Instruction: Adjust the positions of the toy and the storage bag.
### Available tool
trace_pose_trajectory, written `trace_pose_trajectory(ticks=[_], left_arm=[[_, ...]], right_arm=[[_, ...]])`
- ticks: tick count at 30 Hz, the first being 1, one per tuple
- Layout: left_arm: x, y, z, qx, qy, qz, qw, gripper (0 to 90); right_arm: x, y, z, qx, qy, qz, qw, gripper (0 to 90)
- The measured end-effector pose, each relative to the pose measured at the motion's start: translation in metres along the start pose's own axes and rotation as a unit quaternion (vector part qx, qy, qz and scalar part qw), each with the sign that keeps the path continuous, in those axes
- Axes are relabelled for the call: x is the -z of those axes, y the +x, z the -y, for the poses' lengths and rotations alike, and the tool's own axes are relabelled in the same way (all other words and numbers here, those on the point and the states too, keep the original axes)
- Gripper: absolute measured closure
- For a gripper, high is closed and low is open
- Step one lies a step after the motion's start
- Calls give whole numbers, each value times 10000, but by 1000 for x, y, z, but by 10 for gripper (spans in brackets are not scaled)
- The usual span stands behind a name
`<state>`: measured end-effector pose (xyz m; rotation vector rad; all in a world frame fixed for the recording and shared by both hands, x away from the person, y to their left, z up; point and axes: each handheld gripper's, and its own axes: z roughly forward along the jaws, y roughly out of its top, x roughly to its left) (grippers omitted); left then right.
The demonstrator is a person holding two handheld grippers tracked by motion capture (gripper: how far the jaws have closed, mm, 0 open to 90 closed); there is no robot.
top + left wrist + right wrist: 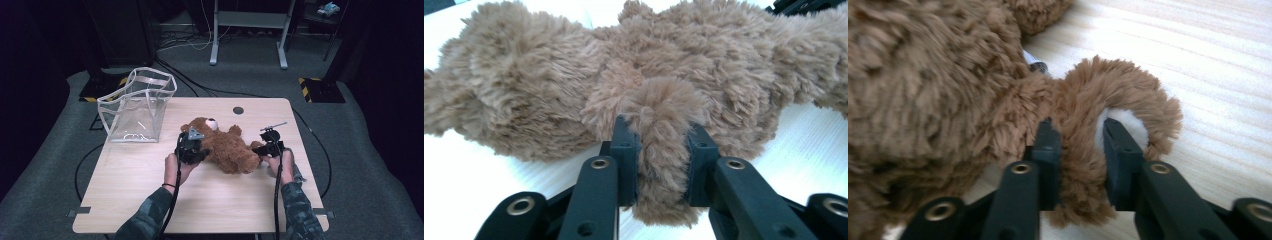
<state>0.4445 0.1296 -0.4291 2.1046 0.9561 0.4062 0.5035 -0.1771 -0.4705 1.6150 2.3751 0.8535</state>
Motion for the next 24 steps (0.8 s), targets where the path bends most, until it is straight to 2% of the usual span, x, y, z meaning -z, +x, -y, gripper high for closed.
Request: trace_pose_trajectory(ticks=[4,7,9,10,11,12,14,15,18,20,21,23,24], left_arm=[[6,4,-2,-11,-78,-69,9999,758],[11,9,-4,15,-109,-58,9999,766],[13,11,-6,23,-111,-50,9999,770],[15,13,-7,-45,-91,-59,9999,772],[15,13,-7,-45,-91,-59,9999,773],[16,14,-8,-62,-98,-68,9999,773],[16,15,-9,-61,-102,-75,9999,774],[16,17,-11,-36,-165,-60,9998,775],[17,19,-13,-82,-173,-42,9998,777],[16,21,-15,-120,-246,-40,9996,778],[16,21,-15,-120,-246,-40,9996,778],[15,24,-16,-71,-284,-3,9996,778],[15,27,-18,-110,-301,26,9995,779]], right_arm=[[8,1,1,2,-170,5,9999,778],[17,2,1,23,-450,5,9990,784],[25,6,0,65,-595,75,9982,790],[29,7,0,112,-691,140,9975,793],[29,7,0,112,-691,140,9975,793],[37,11,-1,100,-860,177,9961,796],[40,12,-1,119,-913,212,9955,797],[52,15,1,135,-1068,264,9938,799],[64,18,5,339,-1229,369,9912,801],[73,22,8,285,-1336,427,9897,802],[73,22,8,285,-1336,427,9897,802],[82,26,12,344,-1433,491,9879,802],[85,29,15,339,-1500,506,9868,802]])
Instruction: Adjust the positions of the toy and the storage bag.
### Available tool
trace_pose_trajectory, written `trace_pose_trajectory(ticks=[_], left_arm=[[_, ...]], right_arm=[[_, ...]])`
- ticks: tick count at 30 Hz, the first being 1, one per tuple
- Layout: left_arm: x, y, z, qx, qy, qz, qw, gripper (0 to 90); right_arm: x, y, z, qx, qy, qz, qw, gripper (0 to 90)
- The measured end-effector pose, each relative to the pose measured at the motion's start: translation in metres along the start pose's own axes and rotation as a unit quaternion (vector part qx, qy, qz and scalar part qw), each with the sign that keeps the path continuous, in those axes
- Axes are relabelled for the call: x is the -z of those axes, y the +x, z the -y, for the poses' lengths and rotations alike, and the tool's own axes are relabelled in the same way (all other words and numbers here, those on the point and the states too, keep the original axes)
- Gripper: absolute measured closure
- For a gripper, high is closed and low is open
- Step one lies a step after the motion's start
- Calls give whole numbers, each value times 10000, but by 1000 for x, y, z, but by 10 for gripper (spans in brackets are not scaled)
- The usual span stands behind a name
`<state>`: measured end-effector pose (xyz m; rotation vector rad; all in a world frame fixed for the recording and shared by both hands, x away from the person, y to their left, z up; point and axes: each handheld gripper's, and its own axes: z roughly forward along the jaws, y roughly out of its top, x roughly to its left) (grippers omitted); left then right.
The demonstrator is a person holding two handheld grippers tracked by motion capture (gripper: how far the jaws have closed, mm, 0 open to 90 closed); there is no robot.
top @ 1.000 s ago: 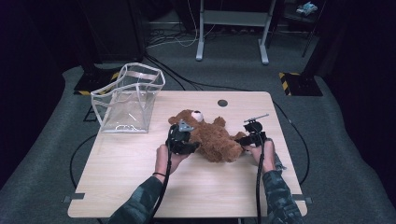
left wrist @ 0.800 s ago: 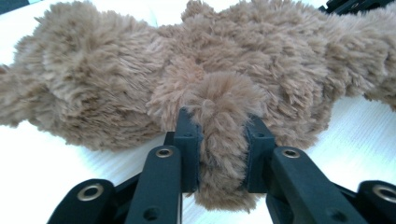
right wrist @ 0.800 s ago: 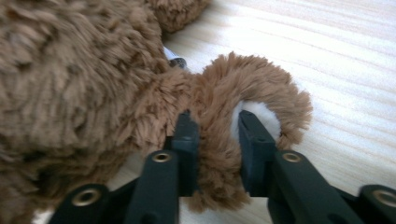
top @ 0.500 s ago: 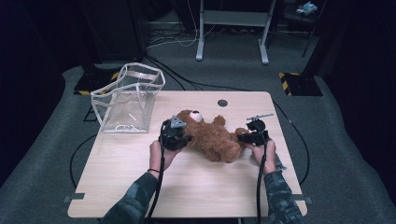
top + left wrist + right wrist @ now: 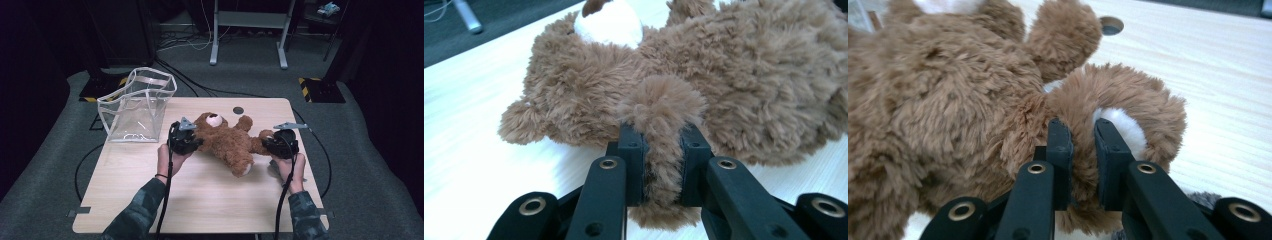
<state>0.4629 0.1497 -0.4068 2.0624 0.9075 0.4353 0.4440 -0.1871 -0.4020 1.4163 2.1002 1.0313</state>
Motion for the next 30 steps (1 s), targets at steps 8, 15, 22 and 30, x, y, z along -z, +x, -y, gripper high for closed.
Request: trace_pose_trajectory(ticks=[8,15,22,30], left_arm=[[-13,22,-2,-35,85,89,9999,781],[-30,36,-1,10,326,96,9994,780],[-43,56,10,321,625,103,9975,763],[-46,67,23,892,665,151,9937,679]], right_arm=[[14,27,15,339,50,116,9993,804],[13,51,36,361,187,-23,9992,801],[1,74,61,257,387,-732,9962,725],[5,51,66,-145,167,-806,9965,306]])
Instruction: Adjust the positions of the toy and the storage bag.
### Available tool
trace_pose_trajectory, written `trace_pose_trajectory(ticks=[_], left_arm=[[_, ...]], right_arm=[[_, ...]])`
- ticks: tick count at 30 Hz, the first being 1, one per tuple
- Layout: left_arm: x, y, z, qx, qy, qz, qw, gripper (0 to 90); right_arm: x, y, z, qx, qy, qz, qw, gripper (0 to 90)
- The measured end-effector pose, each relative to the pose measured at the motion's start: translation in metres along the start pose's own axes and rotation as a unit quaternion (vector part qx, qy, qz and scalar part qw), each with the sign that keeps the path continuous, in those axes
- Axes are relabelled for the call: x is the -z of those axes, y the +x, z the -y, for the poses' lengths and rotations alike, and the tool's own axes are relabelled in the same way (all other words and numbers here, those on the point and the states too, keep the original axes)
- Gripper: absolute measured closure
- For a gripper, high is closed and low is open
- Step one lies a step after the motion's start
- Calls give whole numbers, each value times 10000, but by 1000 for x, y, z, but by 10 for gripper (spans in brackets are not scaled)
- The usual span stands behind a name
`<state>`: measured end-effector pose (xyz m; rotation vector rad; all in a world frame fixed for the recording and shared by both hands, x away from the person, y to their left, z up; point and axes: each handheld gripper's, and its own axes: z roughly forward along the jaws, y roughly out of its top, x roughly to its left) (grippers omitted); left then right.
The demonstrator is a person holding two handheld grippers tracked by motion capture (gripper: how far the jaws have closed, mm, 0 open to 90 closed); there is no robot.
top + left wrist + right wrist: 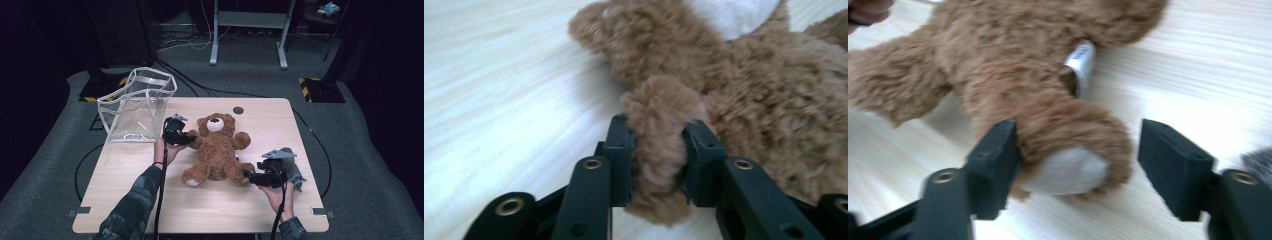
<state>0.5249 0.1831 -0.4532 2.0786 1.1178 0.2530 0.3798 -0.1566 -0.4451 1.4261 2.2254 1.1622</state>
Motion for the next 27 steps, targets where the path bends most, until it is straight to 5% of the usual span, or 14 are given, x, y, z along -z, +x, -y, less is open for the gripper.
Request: trace_pose_trajectory(ticks=[4,8,16,19,27], left_arm=[[7,8,1,540,-65,-137,9984,399],[15,4,-4,639,-197,-198,9976,241],[34,-18,-28,655,-495,-449,9956,131],[44,-35,-44,561,-562,-593,9951,101],[38,-68,-64,476,-490,-827,9942,25]], right_arm=[[-11,-8,8,-215,235,18,9995,278],[-15,-2,8,-169,254,64,9995,254],[-13,4,10,108,165,268,9994,158],[-11,5,15,32,147,297,9994,149],[-8,1,41,192,214,677,9973,92]])
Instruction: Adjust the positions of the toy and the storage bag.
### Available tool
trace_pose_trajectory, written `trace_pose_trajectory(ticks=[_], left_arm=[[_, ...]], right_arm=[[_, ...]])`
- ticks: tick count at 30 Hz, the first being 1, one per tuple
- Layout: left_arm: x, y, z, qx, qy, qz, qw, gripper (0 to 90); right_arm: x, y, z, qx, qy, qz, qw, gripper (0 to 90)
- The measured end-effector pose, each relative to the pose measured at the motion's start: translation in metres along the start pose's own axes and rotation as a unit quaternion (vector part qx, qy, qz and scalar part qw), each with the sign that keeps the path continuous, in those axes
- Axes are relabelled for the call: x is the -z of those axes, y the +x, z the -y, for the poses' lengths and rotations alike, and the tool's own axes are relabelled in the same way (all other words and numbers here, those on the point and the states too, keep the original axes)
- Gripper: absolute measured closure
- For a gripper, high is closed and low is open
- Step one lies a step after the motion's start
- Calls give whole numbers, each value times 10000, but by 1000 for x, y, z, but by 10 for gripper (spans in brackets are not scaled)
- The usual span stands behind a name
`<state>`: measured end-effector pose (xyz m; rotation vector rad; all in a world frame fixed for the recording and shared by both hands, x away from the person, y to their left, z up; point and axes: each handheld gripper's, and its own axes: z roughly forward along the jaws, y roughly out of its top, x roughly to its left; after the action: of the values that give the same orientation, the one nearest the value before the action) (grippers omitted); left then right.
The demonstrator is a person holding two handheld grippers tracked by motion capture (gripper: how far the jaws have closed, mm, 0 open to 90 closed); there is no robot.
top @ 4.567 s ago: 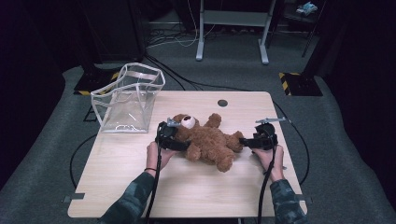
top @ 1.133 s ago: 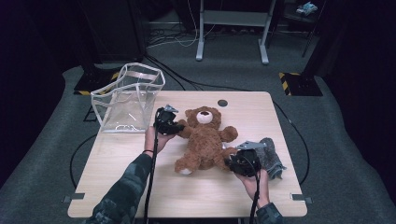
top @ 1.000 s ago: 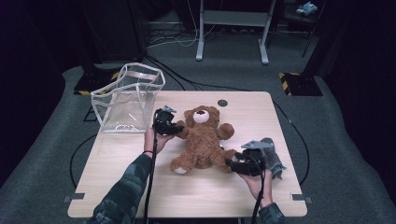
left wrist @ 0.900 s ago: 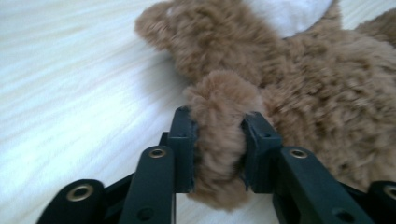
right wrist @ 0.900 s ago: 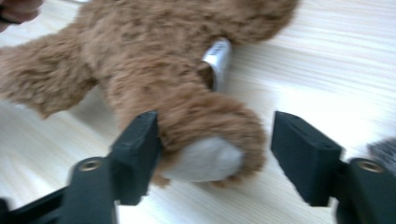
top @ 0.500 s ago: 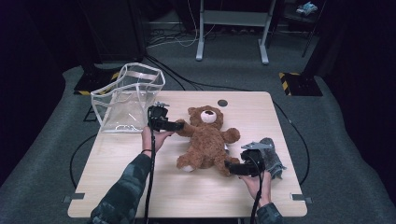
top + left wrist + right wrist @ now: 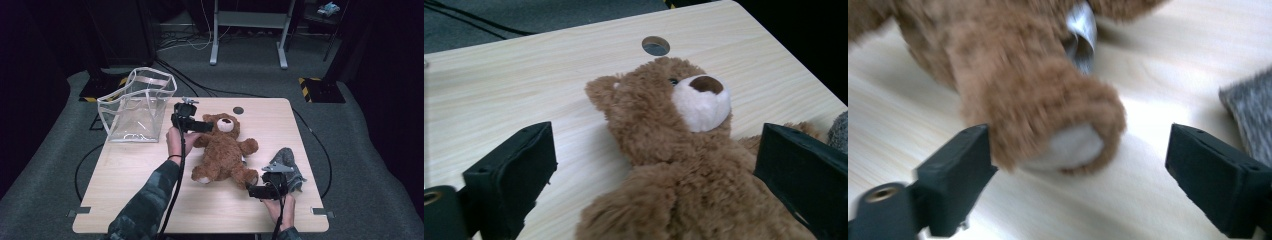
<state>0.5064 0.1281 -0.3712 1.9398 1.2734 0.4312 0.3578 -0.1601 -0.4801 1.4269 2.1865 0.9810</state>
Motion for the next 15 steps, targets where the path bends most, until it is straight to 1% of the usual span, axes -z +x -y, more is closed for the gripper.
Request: trace_pose_trajectory(ticks=[1,2,3,4,5,6,7,8,9,10,11,12,13,14,15], left_arm=[[-3,-6,0,26,-11,-56,10000,9],[-8,-18,0,64,-25,-86,9999,6],[-8,-18,0,64,-25,-86,9999,1],[-15,-31,2,73,-34,-104,9999,1],[-19,-37,3,85,-11,-93,9999,0],[-23,-43,4,65,-5,-94,9999,0],[-23,-43,4,65,-5,-94,9999,0],[-27,-48,4,30,26,-144,9999,0],[-31,-52,5,49,79,-111,9999,0],[-37,-59,4,33,160,-131,9998,0],[-37,-59,4,33,160,-131,9998,0],[-44,-64,4,43,263,-131,9996,0],[-44,-64,4,43,263,-131,9996,0],[-48,-67,3,103,293,-131,9994,0],[-54,-69,3,180,377,-120,9991,0]], right_arm=[[-1,0,3,15,57,92,9999,78],[-1,0,7,22,40,184,9998,75],[-1,0,7,22,40,184,9998,75],[-3,0,14,-17,35,233,9997,53],[-4,0,16,72,40,229,9997,50],[-5,2,18,69,97,271,9996,44],[-5,2,18,69,97,271,9996,44],[-6,2,20,84,97,236,9996,41],[-9,1,24,108,109,260,9995,41],[-9,1,25,70,93,265,9996,42],[-9,1,25,70,93,265,9996,42],[-11,-1,27,42,56,219,9997,46],[-11,-1,27,42,56,219,9997,46],[-13,-3,30,77,65,227,9997,47],[-15,-2,31,25,72,220,9997,46]])
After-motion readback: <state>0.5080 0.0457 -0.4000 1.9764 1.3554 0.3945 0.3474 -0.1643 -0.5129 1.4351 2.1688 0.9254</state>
